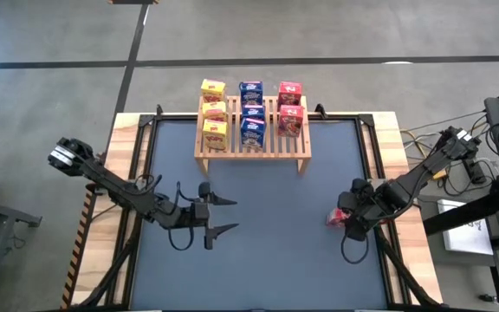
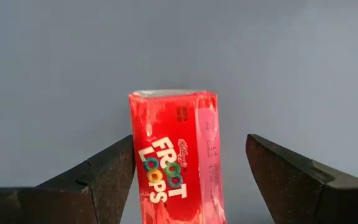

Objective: Stack cereal on shelf
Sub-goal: Put the red cereal box on the shelf aligned with the other red cereal boxes

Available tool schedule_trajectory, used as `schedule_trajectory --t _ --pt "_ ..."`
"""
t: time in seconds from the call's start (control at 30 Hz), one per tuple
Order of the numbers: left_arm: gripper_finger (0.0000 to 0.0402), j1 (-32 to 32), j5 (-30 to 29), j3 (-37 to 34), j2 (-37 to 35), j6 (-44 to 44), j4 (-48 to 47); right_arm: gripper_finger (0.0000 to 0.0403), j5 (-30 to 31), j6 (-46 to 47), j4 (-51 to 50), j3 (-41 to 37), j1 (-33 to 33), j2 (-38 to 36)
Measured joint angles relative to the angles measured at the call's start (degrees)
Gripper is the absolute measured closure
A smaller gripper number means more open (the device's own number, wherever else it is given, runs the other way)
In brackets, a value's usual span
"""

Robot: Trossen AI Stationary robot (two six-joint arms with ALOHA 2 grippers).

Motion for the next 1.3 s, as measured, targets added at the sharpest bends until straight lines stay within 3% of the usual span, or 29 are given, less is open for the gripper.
schedule_trajectory --t 0.17,0.5,0.87,0.97,1.2,1.3 --pt "0.0125 0.00 0.00 0.00 0.00 -0.54 -0.02 0.0129 0.03 0.36 0.06 -0.70 0.01 -0.09" --pt "0.0125 0.00 0.04 0.00 0.00 -1.41 -0.04 0.0214 0.03 -0.67 0.37 -0.70 0.01 -0.13" --pt "0.0125 0.00 0.15 0.02 -0.02 -1.47 -0.11 0.0225 0.62 -4.50 3.43 3.08 -0.01 -0.53" --pt "0.0125 0.00 0.41 0.04 -0.02 -1.47 -0.11 0.0225 4.03 -8.21 3.43 6.46 -0.01 -0.51" --pt "0.0125 0.00 0.66 0.04 -0.02 -1.45 -0.11 0.0225 18.33 -22.67 4.09 17.33 -2.27 -0.16" --pt "0.0125 0.00 0.65 0.11 -0.02 -1.46 -0.11 0.0225 19.50 -30.69 6.43 21.80 -5.97 0.36"
